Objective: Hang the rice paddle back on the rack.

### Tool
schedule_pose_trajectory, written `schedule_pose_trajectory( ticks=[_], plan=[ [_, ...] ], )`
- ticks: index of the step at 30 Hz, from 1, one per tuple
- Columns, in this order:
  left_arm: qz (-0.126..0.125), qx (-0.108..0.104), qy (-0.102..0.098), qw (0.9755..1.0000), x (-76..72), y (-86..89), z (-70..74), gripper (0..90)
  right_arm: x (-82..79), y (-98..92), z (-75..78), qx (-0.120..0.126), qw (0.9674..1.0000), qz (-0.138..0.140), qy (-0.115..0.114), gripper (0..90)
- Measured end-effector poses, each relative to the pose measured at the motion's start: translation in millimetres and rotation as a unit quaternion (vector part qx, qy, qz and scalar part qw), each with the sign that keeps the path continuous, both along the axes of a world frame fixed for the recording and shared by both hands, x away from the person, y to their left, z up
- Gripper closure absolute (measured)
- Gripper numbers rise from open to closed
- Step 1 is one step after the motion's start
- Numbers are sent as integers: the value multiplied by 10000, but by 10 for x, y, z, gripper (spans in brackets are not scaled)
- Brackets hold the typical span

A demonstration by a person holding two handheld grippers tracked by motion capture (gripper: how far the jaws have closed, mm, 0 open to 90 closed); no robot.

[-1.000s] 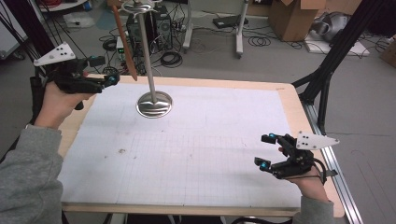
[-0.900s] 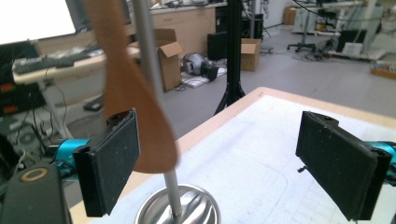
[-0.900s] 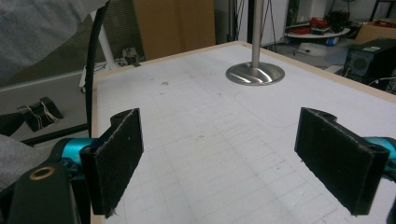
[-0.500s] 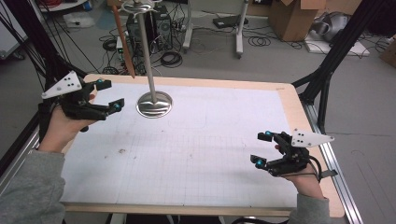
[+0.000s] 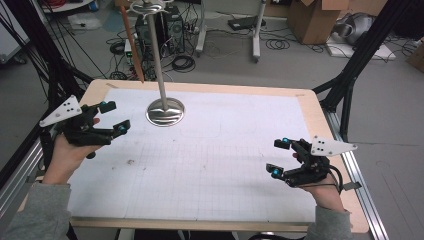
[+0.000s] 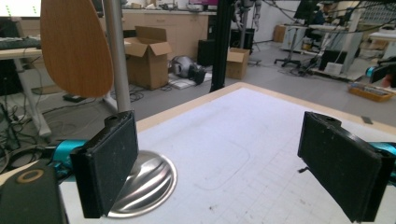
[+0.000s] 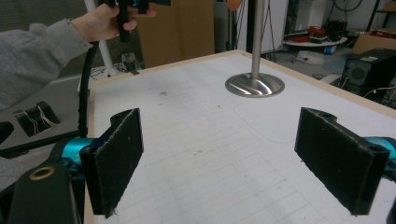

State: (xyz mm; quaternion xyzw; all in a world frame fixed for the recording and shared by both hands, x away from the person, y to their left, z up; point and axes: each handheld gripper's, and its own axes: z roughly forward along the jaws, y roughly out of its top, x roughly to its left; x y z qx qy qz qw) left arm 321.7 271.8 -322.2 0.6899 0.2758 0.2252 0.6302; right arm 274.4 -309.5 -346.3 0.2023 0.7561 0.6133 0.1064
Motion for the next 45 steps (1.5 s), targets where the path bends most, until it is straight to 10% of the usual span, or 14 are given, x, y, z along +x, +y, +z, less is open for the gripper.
schedule_pose_trajectory(
  ticks=[35,45],
  plan=[
    [335,-167,250,9990,-377,93,-610,121,7,-31,-13,128,9996,-248,-54,141],
    [608,290,177,9976,-499,85,-657,122,62,-92,-143,96,9945,-1029,-176,140]
  ],
)
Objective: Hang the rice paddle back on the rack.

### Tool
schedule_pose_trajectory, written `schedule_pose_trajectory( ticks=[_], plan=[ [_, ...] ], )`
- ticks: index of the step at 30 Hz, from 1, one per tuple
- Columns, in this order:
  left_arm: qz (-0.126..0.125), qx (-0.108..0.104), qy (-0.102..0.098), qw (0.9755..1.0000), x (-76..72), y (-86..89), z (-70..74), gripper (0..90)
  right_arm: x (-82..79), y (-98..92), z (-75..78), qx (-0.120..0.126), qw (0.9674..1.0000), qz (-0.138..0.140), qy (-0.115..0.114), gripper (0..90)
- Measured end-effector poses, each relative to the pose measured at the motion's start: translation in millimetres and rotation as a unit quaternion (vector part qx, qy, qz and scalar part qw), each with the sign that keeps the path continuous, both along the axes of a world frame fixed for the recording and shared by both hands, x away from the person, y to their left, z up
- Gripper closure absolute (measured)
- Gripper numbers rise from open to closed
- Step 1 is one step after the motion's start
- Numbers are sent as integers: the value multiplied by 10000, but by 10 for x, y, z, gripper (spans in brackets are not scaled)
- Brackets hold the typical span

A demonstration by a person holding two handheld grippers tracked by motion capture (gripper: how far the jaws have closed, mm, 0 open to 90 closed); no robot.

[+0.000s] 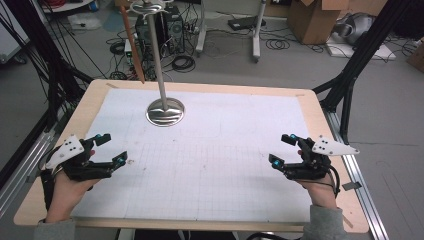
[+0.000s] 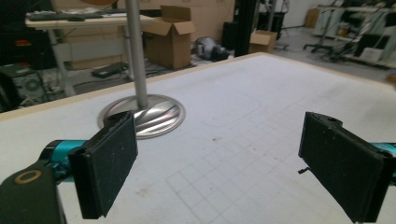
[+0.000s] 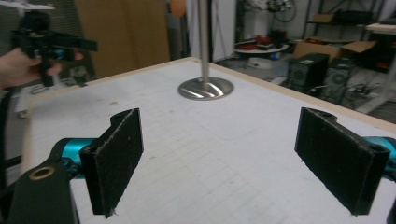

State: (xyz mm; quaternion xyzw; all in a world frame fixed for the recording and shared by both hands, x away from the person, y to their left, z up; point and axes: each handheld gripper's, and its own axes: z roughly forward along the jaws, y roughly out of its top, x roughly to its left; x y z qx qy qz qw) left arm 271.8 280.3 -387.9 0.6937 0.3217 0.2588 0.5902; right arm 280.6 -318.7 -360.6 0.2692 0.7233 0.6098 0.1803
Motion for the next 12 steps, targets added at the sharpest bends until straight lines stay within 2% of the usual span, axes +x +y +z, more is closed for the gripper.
schedule_pose_trajectory(
  ticks=[2,3,5,9,12],
  plan=[
    [134,69,-21,9999,0,-4,-11,122,3,-22,-18,-18,9999,-163,-31,140],
    [307,181,8,9994,5,-3,-14,122,6,-39,-29,-43,9997,-248,-66,140],
    [415,228,8,9989,4,1,-13,122,6,-72,-54,-52,9992,-381,-75,140],
    [438,120,-19,9990,-16,44,-2,122,2,-122,-107,-123,9983,-564,16,140],
    [409,-35,-38,9991,-18,72,11,122,-9,-93,-99,-173,9987,-486,-14,141]
  ],
)
